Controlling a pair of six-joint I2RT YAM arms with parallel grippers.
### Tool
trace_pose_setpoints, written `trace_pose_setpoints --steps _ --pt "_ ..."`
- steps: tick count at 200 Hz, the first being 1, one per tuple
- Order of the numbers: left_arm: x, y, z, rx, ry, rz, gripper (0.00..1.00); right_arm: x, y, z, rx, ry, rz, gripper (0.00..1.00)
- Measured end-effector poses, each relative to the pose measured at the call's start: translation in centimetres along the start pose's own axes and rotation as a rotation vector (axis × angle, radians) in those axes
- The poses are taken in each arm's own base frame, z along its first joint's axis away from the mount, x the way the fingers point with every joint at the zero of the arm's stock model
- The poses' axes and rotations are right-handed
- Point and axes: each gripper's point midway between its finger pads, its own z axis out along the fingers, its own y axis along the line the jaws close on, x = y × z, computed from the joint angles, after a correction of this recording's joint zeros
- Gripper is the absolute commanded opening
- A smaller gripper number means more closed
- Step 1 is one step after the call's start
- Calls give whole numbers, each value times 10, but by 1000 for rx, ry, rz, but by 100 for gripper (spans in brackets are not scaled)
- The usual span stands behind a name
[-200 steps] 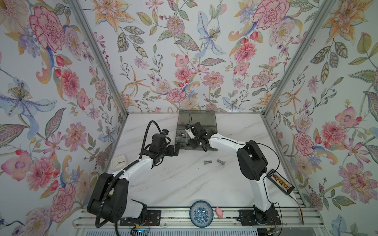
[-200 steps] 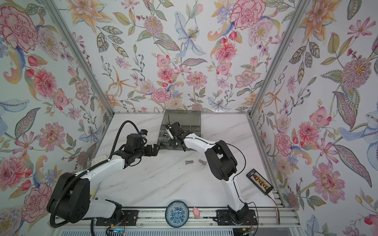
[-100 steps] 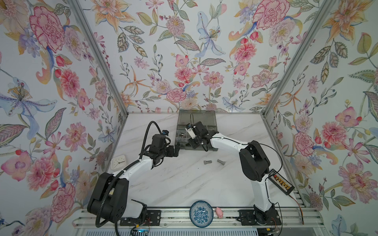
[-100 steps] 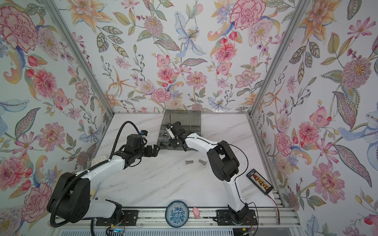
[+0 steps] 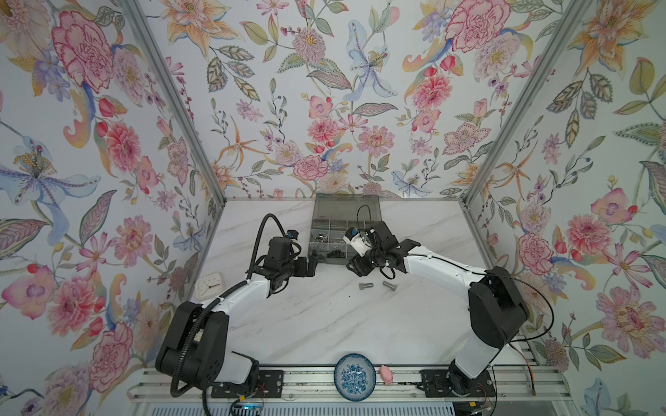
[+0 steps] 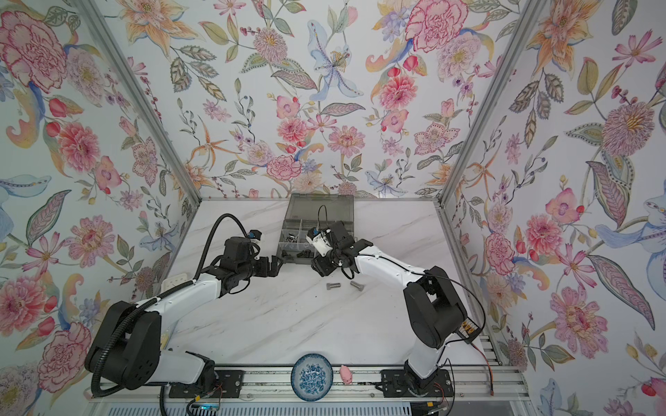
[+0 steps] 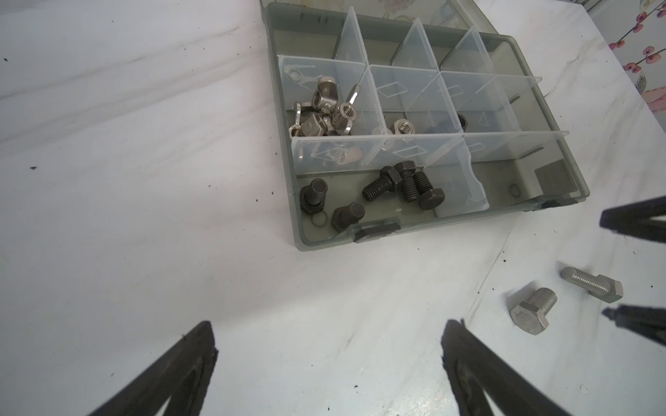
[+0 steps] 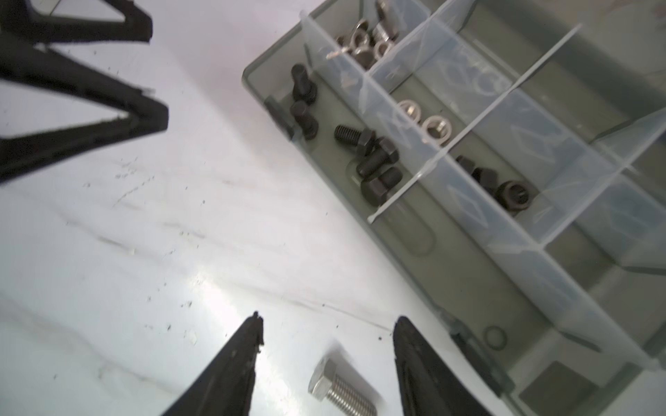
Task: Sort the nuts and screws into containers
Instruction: 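Move the open right gripper back over a silver hex bolt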
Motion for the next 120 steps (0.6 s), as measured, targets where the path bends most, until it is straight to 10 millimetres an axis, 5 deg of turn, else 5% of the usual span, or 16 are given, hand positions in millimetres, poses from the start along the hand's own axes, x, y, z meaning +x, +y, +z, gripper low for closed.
trace_pose_setpoints --steps 34,120 --pt "-3 -5 0 26 -8 1 99 28 2 0 -34 51 -54 62" --pt "-3 -9 0 51 -8 -5 99 55 -12 10 -38 138 -66 63"
